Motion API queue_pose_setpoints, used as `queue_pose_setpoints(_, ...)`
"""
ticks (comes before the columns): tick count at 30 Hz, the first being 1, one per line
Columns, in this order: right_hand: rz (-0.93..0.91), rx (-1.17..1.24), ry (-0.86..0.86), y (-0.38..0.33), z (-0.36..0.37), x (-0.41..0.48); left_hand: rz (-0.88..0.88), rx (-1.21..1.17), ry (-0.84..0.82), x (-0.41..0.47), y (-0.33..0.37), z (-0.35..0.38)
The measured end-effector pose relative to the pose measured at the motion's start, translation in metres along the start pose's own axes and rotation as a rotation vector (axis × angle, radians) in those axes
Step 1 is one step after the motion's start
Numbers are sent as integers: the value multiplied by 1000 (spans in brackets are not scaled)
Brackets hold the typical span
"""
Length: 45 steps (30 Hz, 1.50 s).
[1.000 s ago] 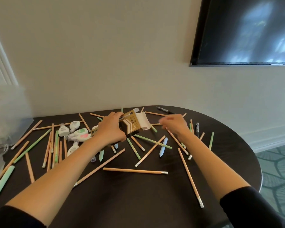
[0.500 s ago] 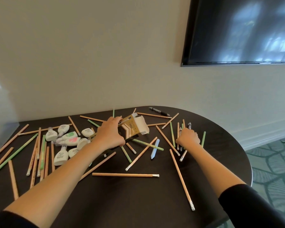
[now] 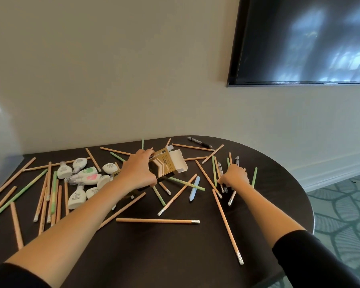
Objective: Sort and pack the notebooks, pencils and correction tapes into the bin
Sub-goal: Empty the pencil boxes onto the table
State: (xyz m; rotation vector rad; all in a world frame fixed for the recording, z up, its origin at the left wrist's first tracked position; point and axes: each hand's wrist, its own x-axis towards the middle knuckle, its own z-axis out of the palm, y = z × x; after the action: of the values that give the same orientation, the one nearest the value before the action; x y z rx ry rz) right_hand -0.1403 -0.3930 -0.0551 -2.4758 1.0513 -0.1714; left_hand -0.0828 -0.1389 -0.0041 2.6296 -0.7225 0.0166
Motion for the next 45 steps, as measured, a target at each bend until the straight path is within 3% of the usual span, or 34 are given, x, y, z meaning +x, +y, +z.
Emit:
queue_pose_setpoints(5,-91,226,65,-19,-8,-6,-5,13,7,-3,-3,-2)
queue_pose_setpoints(10,-179,999,-324,-61,-27,-34,-35,-45,-7,-3,-9,-8)
queue_pose_setpoints(13,-271,1116,-385,-79,-30,-48,-45,-130,-12,-5,-13,-10)
queue_pose_setpoints(16,-326,1127,-386,-95,-25,-57,-35,-181,-16,-9,-18,-15)
queue_pose_setpoints(22,-383,809,-569,-120,-19,-71,-10,-213,-16,-14,-27,-20)
queue_pose_setpoints(24,-358,776,-551,-123,-19,-69,-25,-233,-13,-16,-32,-21)
queue_pose_setpoints(28,-260,1132,-399,-124,-18,-64,-34,-252,4,-17,-38,-23)
queue_pose_setpoints(30,-285,1172,-385,-124,-17,-64,-37,-249,12,-17,-38,-25)
queue_pose_setpoints(38,-465,584,-445,-134,-8,-71,-10,-149,20,-18,-32,-26)
queue_pose_setpoints(45,-533,703,-435,-118,-13,-65,-36,-136,16,-19,-38,-28)
